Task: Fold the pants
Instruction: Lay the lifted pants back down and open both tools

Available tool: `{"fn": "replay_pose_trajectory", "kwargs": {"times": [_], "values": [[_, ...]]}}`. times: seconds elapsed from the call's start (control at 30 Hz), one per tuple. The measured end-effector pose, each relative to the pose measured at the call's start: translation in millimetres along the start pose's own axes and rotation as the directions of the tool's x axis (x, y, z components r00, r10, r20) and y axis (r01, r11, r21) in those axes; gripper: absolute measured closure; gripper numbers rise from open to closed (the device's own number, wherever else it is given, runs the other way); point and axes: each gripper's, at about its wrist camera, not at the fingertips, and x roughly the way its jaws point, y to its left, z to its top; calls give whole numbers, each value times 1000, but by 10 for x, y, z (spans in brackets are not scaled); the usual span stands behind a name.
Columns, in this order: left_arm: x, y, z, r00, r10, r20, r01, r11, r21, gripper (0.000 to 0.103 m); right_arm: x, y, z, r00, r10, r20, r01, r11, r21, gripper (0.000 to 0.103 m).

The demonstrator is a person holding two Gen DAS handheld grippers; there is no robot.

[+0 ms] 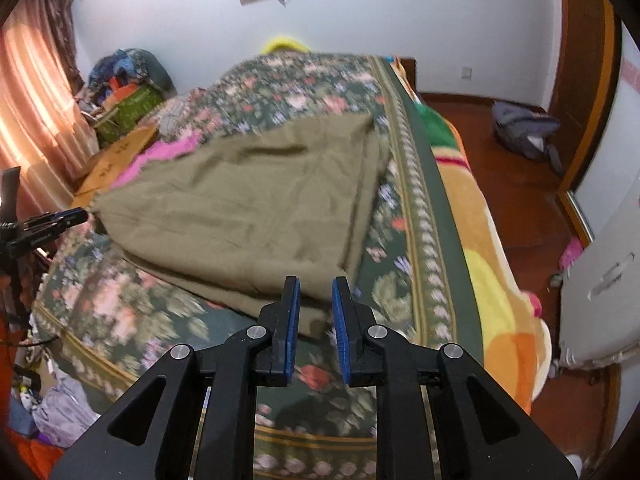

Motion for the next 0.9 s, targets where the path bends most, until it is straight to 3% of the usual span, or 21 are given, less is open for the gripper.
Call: {"fn": "replay_pose_trajectory", "kwargs": {"times": [0.07, 0.1, 0.17, 0.2, 0.33, 0.47, 0.63, 0.77, 0.9], "values": [[-51, -62, 88, 999, -44, 22, 45, 999, -3, 82, -1, 62, 75, 999, 32, 23, -32, 999, -6, 88], [-48, -102, 133, 997, -70, 26, 70, 998, -3, 74, 28, 89, 109, 999, 43, 29, -43, 999, -5, 84], [6, -232, 176, 995, -100, 26, 100, 995, 9, 61, 106, 141, 157, 998, 48, 38, -48, 999, 2, 66], [56, -300, 177, 994, -104, 20, 103, 994, 21, 60, 170, 158, 165, 998, 42, 51, -42, 999, 5, 55], [358, -514, 89, 993, -110, -46, 112, 993, 40, 60, 412, 205, 132, 1000, 24, 11, -24, 1000, 8, 55], [605, -594, -56, 987, -122, -106, 125, 992, 22, 60, 647, 128, -24, 996, 20, -89, -18, 999, 30, 55], [596, -727, -104, 995, -59, -82, 67, 993, 96, 59, 660, 5, -66, 990, 80, -120, -70, 994, 89, 55], [490, -526, 56, 993, -86, -80, 90, 995, 40, 59, 575, 36, -10, 990, 71, -122, -64, 996, 58, 55], [401, -265, 279, 995, -85, -43, 83, 996, -29, 53, 436, -11, 126, 998, 24, -64, -22, 999, 36, 54]]}}
